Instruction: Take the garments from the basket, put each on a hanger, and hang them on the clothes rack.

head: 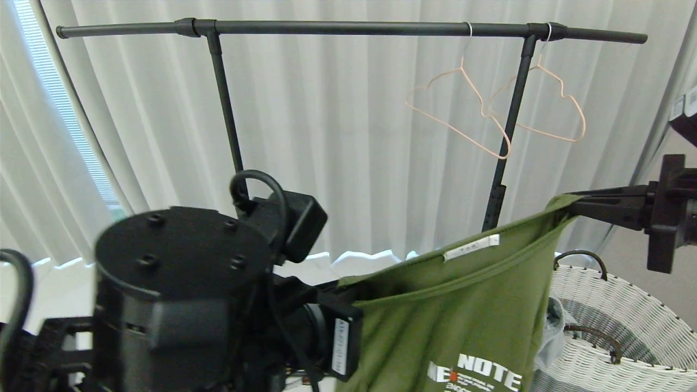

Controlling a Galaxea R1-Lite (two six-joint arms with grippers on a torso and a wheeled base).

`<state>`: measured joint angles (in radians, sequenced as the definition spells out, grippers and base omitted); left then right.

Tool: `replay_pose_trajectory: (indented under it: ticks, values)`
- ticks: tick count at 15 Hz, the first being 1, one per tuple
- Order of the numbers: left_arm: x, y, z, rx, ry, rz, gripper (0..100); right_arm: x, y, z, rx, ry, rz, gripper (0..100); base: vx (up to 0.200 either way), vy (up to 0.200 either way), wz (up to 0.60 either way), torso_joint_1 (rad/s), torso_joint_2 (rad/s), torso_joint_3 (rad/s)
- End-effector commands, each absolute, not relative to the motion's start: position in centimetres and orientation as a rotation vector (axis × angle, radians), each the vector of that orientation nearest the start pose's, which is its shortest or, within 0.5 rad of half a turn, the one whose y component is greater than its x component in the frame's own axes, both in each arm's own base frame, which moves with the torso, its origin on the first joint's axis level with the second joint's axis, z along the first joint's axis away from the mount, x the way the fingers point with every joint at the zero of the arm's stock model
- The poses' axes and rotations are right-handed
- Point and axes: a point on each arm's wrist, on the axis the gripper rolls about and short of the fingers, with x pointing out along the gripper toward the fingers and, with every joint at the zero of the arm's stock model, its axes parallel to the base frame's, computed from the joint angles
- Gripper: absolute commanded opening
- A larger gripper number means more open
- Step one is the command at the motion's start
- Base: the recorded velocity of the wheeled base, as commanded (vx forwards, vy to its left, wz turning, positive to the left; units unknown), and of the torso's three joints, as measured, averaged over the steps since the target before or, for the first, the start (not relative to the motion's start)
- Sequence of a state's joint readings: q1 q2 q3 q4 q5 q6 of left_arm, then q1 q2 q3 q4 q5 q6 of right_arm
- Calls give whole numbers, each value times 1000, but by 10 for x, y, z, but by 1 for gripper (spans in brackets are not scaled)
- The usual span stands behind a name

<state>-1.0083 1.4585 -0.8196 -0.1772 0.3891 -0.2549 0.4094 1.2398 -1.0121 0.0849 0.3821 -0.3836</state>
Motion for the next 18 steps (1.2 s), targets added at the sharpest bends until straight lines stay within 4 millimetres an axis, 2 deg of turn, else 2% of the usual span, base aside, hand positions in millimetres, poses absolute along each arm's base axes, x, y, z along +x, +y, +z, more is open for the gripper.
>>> replay_pose_trajectory:
  ticks: [1, 3, 5, 9, 11, 13, 18]
  values:
    - [128, -160, 255, 48, 335, -509, 0, 182, 97, 278, -365, 188, 863, 0, 0, 0, 0, 0, 0, 0]
    - [132, -148, 285, 80, 276, -475, 0, 186, 100, 287, -331, 163, 857, 0, 0, 0, 0, 0, 0, 0]
    - [149, -144, 312, 102, 192, -418, 0, 185, 99, 306, -282, 122, 826, 0, 0, 0, 0, 0, 0, 0]
    - [173, -154, 357, 74, 67, -378, 0, 181, 97, 353, -214, 81, 794, 0, 0, 0, 0, 0, 0, 0]
    - [175, -157, 354, 117, 71, -381, 0, 174, 94, 366, -214, 85, 796, 0, 0, 0, 0, 0, 0, 0]
    - [171, -159, 350, 127, 81, -402, 0, 170, 92, 367, -215, 85, 794, 0, 0, 0, 0, 0, 0, 0]
    - [170, -162, 347, 154, 80, -413, 0, 132, 74, 364, -222, 200, 810, 0, 0, 0, 0, 0, 0, 0]
